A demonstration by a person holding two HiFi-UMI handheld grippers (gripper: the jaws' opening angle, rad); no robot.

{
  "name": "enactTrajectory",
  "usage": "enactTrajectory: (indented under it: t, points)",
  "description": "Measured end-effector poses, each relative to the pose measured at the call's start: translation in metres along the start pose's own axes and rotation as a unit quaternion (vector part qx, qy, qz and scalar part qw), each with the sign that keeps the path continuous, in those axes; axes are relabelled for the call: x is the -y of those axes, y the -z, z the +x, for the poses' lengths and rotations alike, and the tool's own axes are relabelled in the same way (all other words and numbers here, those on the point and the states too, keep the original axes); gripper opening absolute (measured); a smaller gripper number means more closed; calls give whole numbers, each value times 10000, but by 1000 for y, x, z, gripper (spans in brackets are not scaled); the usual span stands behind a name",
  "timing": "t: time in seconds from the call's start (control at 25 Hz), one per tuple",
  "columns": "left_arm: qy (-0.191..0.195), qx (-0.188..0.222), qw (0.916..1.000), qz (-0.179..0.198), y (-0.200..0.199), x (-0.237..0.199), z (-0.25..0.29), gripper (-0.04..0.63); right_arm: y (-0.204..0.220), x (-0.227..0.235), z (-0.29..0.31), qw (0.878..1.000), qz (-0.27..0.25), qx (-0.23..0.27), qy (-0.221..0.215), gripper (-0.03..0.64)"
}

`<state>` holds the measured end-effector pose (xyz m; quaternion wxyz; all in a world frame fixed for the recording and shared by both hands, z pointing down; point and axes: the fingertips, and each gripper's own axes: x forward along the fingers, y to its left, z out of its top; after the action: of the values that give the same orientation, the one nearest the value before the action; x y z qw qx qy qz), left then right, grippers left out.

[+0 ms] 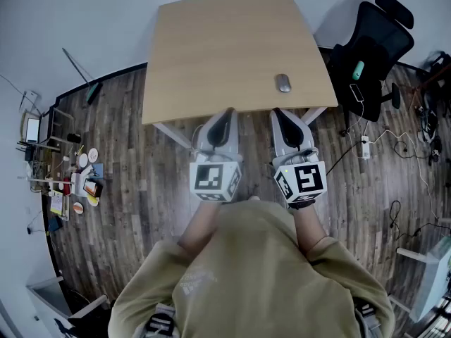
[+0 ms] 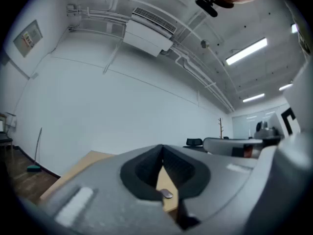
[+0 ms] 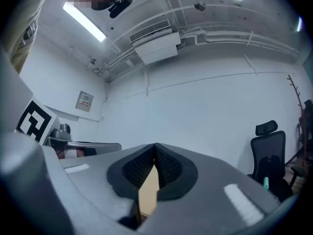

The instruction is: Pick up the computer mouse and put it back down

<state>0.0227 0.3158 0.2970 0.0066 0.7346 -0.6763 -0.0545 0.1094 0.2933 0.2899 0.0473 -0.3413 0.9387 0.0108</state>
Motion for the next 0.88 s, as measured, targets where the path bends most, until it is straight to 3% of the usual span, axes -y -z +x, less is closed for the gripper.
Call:
enactTrajectory:
  t: [0.32, 0.64, 0.88]
  points:
    - [-11, -134, 9998, 159, 19, 41, -4, 0, 17, 35, -24, 9995, 288, 21, 113, 7]
    - [120, -395, 9991, 115, 38, 31, 31, 0, 38, 57, -3, 9984, 487, -158, 225, 7]
    - [469, -553, 9974, -41, 60, 12, 99, 0, 72, 96, 45, 9947, 360, -860, 423, 8]
